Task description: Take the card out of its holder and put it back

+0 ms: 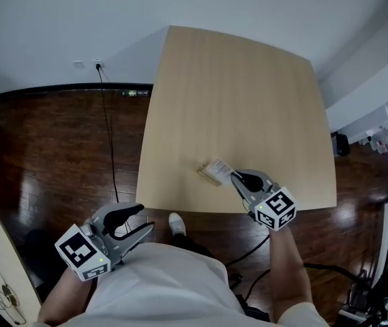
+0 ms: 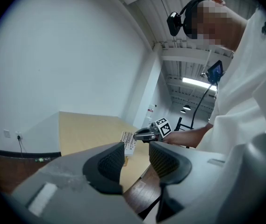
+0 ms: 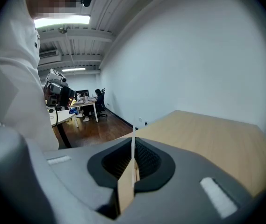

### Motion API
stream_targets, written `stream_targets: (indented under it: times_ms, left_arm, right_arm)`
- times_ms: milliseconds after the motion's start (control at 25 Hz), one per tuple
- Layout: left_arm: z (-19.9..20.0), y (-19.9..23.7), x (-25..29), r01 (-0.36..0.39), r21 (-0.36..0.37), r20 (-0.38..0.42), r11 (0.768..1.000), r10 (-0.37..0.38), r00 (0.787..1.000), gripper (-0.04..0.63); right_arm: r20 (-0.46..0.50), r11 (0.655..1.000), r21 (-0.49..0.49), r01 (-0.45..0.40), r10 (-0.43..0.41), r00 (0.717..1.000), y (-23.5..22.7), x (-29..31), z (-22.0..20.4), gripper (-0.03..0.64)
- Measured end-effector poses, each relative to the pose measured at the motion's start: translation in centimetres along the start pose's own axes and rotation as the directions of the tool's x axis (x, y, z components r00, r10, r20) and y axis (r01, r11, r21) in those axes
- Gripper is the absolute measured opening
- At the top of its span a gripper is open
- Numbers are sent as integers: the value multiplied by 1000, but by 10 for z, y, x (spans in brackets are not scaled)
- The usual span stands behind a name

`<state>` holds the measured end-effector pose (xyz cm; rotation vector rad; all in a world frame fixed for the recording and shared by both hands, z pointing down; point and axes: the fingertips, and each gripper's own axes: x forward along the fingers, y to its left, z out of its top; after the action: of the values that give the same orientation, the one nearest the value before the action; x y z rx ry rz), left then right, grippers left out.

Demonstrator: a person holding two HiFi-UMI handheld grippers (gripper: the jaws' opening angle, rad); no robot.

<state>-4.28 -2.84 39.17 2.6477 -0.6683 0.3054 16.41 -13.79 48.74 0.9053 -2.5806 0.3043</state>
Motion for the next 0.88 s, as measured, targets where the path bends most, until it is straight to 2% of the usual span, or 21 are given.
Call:
stream_targets:
  times_ms: [880]
  left_arm:
    - [5,21,27,-40,-26,-33,999,39,999,172]
  right_arm:
    - [-29,996,-17,-92,92,995,-20,31,-24,20]
